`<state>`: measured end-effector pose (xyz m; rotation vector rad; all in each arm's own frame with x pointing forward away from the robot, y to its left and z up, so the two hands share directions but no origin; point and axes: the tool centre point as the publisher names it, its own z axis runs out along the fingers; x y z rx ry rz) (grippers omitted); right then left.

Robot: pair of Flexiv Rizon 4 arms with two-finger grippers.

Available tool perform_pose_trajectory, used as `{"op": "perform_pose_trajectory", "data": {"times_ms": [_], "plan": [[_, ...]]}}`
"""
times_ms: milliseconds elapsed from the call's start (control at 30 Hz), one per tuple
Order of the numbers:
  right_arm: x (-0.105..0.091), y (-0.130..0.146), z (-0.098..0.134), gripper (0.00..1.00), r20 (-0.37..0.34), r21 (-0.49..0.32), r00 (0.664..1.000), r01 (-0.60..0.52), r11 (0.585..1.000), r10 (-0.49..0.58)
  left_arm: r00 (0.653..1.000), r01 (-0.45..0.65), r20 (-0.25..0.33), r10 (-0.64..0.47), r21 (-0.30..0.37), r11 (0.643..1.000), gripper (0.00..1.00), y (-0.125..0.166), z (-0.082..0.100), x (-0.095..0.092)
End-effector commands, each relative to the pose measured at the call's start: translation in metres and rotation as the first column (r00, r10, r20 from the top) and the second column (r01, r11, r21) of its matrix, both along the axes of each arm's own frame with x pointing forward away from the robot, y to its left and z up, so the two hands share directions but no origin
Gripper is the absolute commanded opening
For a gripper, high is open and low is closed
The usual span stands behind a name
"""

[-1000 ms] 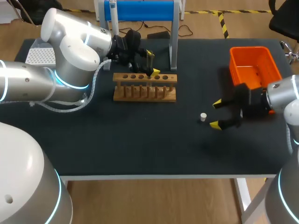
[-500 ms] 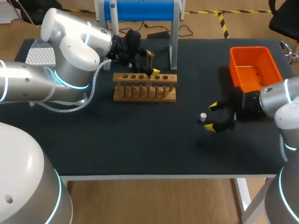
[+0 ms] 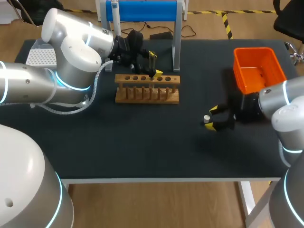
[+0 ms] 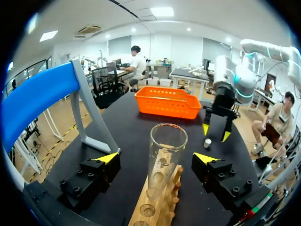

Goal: Invert the test tube, pick up the pipette, mount the tip to pipette, aspirate from beaker and dispense into the tube, eject the tip, return the pipette, and cap with the stopper.

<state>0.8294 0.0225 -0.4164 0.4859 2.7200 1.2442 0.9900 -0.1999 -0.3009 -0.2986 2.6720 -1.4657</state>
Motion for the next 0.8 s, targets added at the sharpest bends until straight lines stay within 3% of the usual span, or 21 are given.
{"op": "perform_pose_trajectory", "data": {"times_ms": [33,100,500,567,800], "plan": [[0.004,0.004,-0.004,0.78,-0.004,-0.007,1.000,0.003,1.000,-0.003,1.000,0.001,-0.001,-0.001,0.000,1.000,1.00,0.000,0.000,0.000],[0.006,0.005,-0.005,0.82,-0.004,-0.009,1.000,0.005,1.000,-0.005,1.000,0.001,-0.001,-0.001,0.000,1.000,1.00,0.000,0.000,0.000],[0.012,0.008,-0.011,0.78,0.001,-0.022,1.000,0.027,0.999,-0.027,1.000,0.001,-0.001,-0.001,0.000,1.000,1.00,0.000,0.000,0.000],[0.013,0.009,-0.012,0.71,0.004,-0.024,1.000,0.030,0.999,-0.030,1.000,0.001,-0.001,-0.001,0.000,1.000,1.00,0.000,0.000,0.000],[0.013,0.011,-0.014,0.62,0.009,-0.033,0.999,0.048,0.998,-0.048,1.000,0.001,-0.001,-0.001,0.000,1.000,1.00,0.000,0.000,0.000]]}}
